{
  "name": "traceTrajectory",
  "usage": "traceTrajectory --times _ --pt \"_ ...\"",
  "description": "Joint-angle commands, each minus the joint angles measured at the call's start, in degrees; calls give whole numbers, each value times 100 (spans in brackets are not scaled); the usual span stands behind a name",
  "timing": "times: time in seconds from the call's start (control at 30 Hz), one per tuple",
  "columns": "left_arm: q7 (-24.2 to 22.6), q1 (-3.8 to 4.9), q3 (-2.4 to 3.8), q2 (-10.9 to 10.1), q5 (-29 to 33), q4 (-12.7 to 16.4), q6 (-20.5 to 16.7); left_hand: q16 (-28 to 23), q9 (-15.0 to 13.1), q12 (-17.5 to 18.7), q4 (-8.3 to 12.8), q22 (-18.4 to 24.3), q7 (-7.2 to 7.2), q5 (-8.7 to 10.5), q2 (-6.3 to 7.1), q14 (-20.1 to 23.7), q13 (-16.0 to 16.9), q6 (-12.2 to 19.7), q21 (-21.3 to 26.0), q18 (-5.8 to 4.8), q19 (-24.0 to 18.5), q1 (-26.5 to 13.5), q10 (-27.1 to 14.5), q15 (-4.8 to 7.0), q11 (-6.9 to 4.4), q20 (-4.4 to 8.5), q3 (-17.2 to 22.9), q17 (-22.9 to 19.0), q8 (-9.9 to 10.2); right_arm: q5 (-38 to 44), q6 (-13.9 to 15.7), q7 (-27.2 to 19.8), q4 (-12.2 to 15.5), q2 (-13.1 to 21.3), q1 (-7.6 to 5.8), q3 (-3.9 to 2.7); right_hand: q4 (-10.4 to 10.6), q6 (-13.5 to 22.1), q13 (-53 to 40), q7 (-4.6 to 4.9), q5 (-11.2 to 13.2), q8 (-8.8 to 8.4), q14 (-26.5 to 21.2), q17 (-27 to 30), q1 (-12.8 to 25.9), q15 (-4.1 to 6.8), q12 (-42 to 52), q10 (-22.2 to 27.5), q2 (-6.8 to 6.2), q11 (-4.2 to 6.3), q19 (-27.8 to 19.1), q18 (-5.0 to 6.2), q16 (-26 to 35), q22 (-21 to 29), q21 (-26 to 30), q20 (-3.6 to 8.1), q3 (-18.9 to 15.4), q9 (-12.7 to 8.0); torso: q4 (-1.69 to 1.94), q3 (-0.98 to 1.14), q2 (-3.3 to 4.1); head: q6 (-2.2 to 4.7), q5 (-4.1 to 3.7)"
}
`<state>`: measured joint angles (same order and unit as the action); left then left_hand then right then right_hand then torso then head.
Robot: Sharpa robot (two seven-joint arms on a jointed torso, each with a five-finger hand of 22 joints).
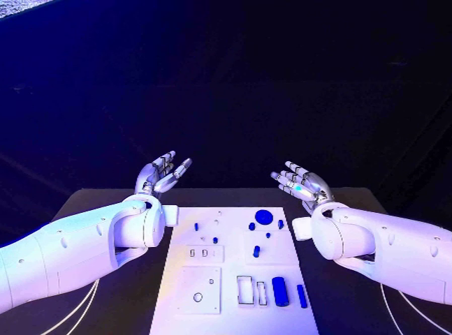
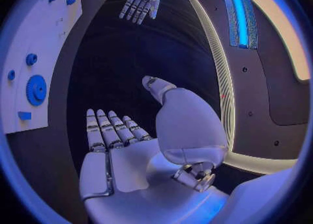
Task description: Assemble the parts on the task board
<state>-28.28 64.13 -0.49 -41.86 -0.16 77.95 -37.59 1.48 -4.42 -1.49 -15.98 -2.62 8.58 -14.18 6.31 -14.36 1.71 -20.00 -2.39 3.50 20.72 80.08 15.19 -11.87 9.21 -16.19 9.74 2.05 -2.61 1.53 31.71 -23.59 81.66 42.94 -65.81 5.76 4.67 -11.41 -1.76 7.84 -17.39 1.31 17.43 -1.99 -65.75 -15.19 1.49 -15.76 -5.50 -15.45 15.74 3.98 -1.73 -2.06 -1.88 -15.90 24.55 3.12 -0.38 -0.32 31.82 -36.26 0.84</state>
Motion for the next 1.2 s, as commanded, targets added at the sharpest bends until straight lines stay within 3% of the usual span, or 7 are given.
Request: traceTrajectory --times 0.03,0.2,0.23,0.37,0.6,0.97,1.2 --pt "-14 9 1 17 -113 -3 343 36 -20 -28 -73 -13 281 -68 19 -72 13 -104 -33 102 94 299 60 -27 36 -42 15 9 -40 264 -913 330 -102 -30 -65 56 -12 -158 -23 947 -69 51 207 -38 -325 -25 49 -166 -19 -61 149 104 -54 -40 -72 -84 139 30 -1 -1 1 0 0" --pt "-14 9 1 17 -113 -3 343 44 -23 -38 -73 -14 296 -65 3 -107 20 -132 -36 101 85 308 107 -38 49 -45 9 15 -44 295 -1066 391 -167 -45 -110 100 -178 -484 -60 944 -15 134 704 -115 -568 30 103 -614 -66 -29 422 161 -157 -105 -204 -76 230 106 -1 -1 1 0 0" --pt "29 9 0 -221 19 89 524 58 -28 -49 -71 -18 324 -63 -26 -165 28 -175 -46 103 92 321 172 -50 76 -45 0 24 -53 1352 -716 256 -326 65 -139 99 -260 -700 -84 938 15 193 1033 -165 -664 61 144 -893 -83 0 565 198 -233 -135 -266 -69 271 157 -18 -33 47 -109 41" --pt "-7 15 0 -414 27 283 575 93 -53 -74 -64 -31 405 -58 -84 -365 48 -360 -75 123 128 358 419 -47 162 -44 -10 53 -94 2324 -567 317 -427 52 -200 89 -483 -1723 -182 921 -8 482 2742 -417 -851 263 368 -2449 -124 106 1605 389 -673 -327 -674 -67 401 382 -18 -18 131 -99 58" --pt "-119 65 1 -764 74 701 689 198 -107 -110 -49 -100 478 -52 -149 -1039 84 -789 -248 235 582 419 1043 -89 286 -55 25 141 -185 3870 -485 473 -538 35 -373 63 -730 -3463 -194 769 124 929 3640 -502 -976 524 414 -3866 -284 325 2682 635 -881 -453 -1109 -44 620 694 -3 5 292 -66 54" --pt "-153 178 7 -1189 91 1273 926 865 -397 -377 -30 -371 562 -44 -92 -3514 231 -2641 -1018 651 2336 534 3538 143 305 -25 230 630 -672 6061 -891 1190 -571 -9 -646 43 -877 -4189 -204 480 274 1102 4718 -762 -1062 904 278 -4843 -594 644 3462 658 -1242 -646 -1657 294 701 758 78 26 556 15 -22" --pt "-78 216 20 -1417 1 1693 1202 1301 -419 -401 -33 -533 497 -43 14 -4097 242 -2861 -1431 703 2821 547 4051 344 163 106 416 1065 -804 7724 -1616 2092 -397 -32 -741 40 -887 -4491 -231 305 299 1165 5618 -1369 -1109 1231 227 -5229 -727 848 4054 643 -1733 -1159 -2529 656 284 813 125 8 711 33 -90"
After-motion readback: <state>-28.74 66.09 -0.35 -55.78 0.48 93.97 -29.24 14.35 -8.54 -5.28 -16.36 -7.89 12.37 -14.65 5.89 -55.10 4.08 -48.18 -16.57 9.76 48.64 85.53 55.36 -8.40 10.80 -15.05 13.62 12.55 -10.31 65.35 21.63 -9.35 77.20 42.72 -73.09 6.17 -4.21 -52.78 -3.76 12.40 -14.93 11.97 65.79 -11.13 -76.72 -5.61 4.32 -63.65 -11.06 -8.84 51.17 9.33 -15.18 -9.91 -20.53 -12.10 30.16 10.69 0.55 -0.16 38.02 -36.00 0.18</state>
